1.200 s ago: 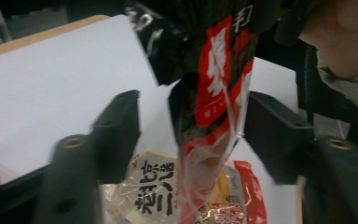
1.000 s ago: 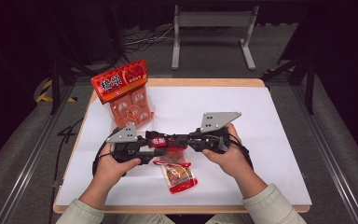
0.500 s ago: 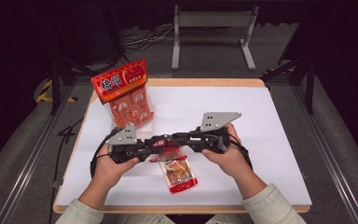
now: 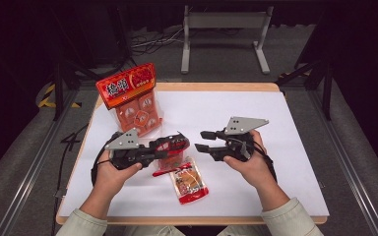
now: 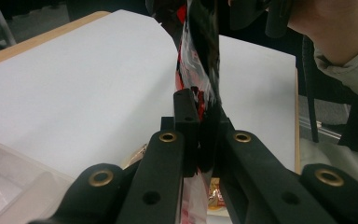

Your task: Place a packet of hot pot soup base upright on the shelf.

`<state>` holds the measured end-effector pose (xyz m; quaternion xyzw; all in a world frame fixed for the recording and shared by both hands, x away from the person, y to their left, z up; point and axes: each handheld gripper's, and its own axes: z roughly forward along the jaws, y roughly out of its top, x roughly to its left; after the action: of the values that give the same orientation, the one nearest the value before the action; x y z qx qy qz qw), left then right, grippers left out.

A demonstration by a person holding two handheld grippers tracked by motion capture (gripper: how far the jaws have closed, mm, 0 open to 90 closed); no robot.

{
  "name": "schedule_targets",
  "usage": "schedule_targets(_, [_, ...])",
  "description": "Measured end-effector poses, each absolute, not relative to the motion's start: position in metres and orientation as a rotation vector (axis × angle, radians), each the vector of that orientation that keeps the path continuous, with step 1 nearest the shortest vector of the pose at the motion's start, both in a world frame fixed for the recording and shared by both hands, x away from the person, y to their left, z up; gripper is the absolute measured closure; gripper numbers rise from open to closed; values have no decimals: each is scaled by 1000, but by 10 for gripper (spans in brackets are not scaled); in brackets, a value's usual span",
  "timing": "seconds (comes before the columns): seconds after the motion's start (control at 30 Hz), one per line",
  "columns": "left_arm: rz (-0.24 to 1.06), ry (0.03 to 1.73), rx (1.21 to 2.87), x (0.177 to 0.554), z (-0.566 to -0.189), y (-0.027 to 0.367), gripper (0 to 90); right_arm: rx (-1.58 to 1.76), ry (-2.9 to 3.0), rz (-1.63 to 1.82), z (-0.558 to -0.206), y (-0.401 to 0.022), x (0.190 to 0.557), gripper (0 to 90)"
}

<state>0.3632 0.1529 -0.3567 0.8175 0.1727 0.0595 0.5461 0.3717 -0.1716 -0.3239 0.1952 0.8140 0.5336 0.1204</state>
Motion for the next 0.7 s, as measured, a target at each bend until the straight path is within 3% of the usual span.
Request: schedule_targets(0.7, [224,382,1872,370,-324,184,881,647,2360,1529,-326,-186,378,537])
